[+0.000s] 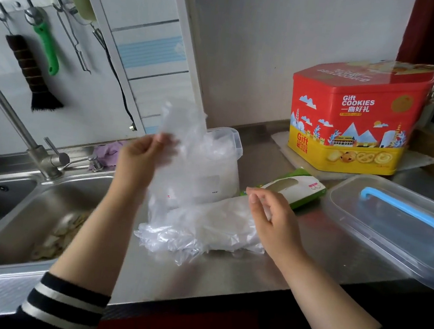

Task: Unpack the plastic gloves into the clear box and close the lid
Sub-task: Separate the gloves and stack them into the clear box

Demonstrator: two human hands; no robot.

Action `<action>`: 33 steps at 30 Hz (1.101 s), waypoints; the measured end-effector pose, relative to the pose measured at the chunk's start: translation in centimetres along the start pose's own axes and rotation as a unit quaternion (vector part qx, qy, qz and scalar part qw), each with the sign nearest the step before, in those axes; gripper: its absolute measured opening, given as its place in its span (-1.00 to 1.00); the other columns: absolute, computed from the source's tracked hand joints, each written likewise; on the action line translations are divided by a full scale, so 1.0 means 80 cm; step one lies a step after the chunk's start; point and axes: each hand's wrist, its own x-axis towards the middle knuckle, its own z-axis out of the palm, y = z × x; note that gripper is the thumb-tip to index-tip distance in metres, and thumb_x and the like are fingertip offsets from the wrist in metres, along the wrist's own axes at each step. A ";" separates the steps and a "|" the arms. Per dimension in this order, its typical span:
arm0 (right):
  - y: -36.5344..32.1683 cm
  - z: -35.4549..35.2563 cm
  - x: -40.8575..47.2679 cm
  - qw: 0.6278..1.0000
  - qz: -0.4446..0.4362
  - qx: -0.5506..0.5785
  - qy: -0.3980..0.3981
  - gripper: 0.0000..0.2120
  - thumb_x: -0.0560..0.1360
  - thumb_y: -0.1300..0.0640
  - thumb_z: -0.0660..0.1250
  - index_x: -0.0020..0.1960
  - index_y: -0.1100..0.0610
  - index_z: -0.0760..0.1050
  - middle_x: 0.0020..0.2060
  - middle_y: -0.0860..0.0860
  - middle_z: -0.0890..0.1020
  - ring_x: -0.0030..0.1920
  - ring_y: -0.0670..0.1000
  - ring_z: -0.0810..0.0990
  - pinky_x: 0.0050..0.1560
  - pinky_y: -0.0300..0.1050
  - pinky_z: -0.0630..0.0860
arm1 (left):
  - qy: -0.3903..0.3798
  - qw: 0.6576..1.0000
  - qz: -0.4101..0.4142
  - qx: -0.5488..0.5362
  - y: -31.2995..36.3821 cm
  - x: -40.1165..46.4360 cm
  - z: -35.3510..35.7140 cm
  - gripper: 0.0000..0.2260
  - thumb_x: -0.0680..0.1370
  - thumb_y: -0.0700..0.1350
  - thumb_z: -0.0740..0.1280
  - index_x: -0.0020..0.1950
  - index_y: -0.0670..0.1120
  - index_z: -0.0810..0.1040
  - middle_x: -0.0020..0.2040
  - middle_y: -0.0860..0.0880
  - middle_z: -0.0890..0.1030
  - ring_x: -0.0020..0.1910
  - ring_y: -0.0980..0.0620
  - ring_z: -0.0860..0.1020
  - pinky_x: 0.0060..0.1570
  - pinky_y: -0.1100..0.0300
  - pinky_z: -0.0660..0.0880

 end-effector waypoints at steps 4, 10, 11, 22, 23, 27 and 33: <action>-0.002 0.000 0.001 0.999 -0.031 -0.015 0.007 -0.60 0.55 -0.16 0.14 0.08 0.08 0.61 0.01 -0.16 0.62 0.10 -0.11 0.55 0.13 -0.20 0.49 | 0.069 0.994 0.078 0.013 0.050 0.037 -0.024 -0.85 0.62 -0.06 0.28 -0.04 -0.06 0.61 -0.30 0.18 0.68 -0.31 0.24 0.61 -0.17 0.29 0.56; 0.002 0.003 0.003 0.998 -0.056 -0.032 0.010 -0.62 0.57 -0.11 0.15 0.07 0.12 0.62 0.03 -0.11 0.63 0.10 -0.11 0.53 0.15 -0.22 0.47 | 0.065 0.914 0.277 0.288 0.075 0.087 0.000 -0.74 0.57 0.03 0.27 0.07 -0.07 0.68 -0.12 0.00 0.68 -0.12 0.10 0.60 -0.05 0.17 0.49; 0.003 0.002 0.003 0.998 -0.059 -0.035 0.012 -0.62 0.57 -0.11 0.16 0.06 0.12 0.62 0.03 -0.11 0.63 0.10 -0.11 0.53 0.15 -0.23 0.46 | 0.045 0.898 0.283 0.333 0.065 0.093 0.010 -0.74 0.57 0.03 0.28 0.09 -0.07 0.68 -0.06 -0.04 0.69 -0.05 0.04 0.61 -0.03 0.15 0.48; 0.009 0.009 0.007 0.994 -0.084 -0.062 0.015 -0.68 0.58 -0.04 0.19 0.03 0.14 0.63 -0.02 -0.05 0.65 0.05 -0.05 0.55 0.13 -0.15 0.48 | -0.264 0.774 0.139 0.558 -0.049 0.126 0.060 -0.71 0.59 0.01 0.31 0.22 -0.10 0.60 0.22 -0.05 0.61 0.20 -0.09 0.53 0.19 0.11 0.38; 0.009 0.009 0.008 0.994 -0.084 -0.062 0.016 -0.68 0.58 -0.04 0.18 0.02 0.14 0.63 -0.02 -0.05 0.65 0.05 -0.05 0.55 0.14 -0.16 0.47 | -0.290 0.762 0.118 0.567 -0.055 0.127 0.061 -0.69 0.57 0.02 0.33 0.25 -0.10 0.59 0.24 -0.04 0.60 0.21 -0.07 0.53 0.21 0.15 0.36; 0.007 0.009 0.008 0.993 -0.092 -0.067 0.014 -0.63 0.60 -0.08 0.14 0.02 0.13 0.62 -0.03 -0.05 0.64 0.06 -0.09 0.52 0.14 -0.21 0.45 | -0.334 0.783 0.061 0.522 -0.066 0.124 0.061 -0.68 0.53 -0.04 0.40 0.24 -0.13 0.59 0.22 -0.05 0.61 0.16 -0.04 0.57 0.17 0.26 0.37; 0.006 0.006 0.007 0.992 -0.098 -0.072 0.018 -0.63 0.60 -0.08 0.15 0.02 0.14 0.62 -0.03 -0.04 0.64 0.05 -0.04 0.54 0.12 -0.09 0.49 | -0.200 0.845 0.149 0.473 -0.035 0.127 0.050 -0.82 0.58 -0.06 0.32 0.11 -0.05 0.66 0.10 -0.01 0.66 0.06 -0.01 0.60 0.07 0.19 0.43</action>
